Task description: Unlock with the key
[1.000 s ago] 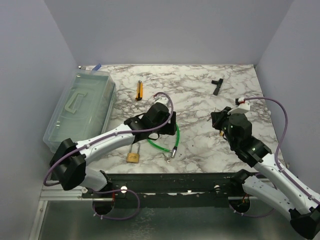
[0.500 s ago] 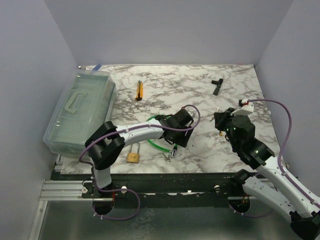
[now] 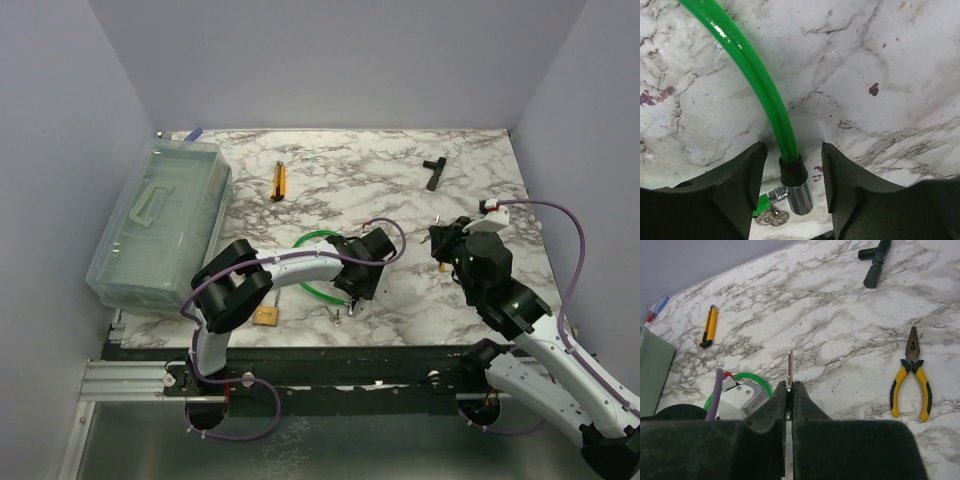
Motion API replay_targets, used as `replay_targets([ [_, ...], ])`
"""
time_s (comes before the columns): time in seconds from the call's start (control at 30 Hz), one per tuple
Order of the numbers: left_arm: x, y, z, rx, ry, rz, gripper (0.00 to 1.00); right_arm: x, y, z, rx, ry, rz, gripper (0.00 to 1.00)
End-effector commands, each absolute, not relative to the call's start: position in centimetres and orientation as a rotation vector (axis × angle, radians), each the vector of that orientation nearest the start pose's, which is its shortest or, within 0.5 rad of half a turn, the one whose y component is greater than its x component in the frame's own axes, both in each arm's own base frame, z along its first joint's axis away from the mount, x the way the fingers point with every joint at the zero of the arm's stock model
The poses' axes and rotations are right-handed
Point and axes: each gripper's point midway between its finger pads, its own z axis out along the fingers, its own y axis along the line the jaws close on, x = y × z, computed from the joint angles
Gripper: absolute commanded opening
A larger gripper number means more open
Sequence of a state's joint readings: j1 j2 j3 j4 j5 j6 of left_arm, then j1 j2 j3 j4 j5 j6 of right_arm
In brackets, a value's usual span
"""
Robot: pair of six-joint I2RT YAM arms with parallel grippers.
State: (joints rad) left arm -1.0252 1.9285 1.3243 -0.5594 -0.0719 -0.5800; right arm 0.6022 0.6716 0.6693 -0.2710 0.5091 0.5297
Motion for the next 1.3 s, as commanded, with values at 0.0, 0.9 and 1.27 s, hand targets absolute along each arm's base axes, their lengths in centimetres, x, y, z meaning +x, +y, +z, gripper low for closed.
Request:
replay_targets([
  [0.0,20.9,-35.3,2.0,0.521,2.749,-0.259,0.55,26.5,9.2,24.3,0.304,1.784,0.296,0.01],
  [0.9,30.1,-31.4,3.8,-0.344,2.697,-0.282,0.00,26.2,9.6,24.0,0.288,1.784,0.328,0.00],
  [1.27,29.7,-30.5,4.2,-0.321,2.685,-0.380,0.54,26.1,9.9,24.0,0.277,1.783,0.347,0.01],
])
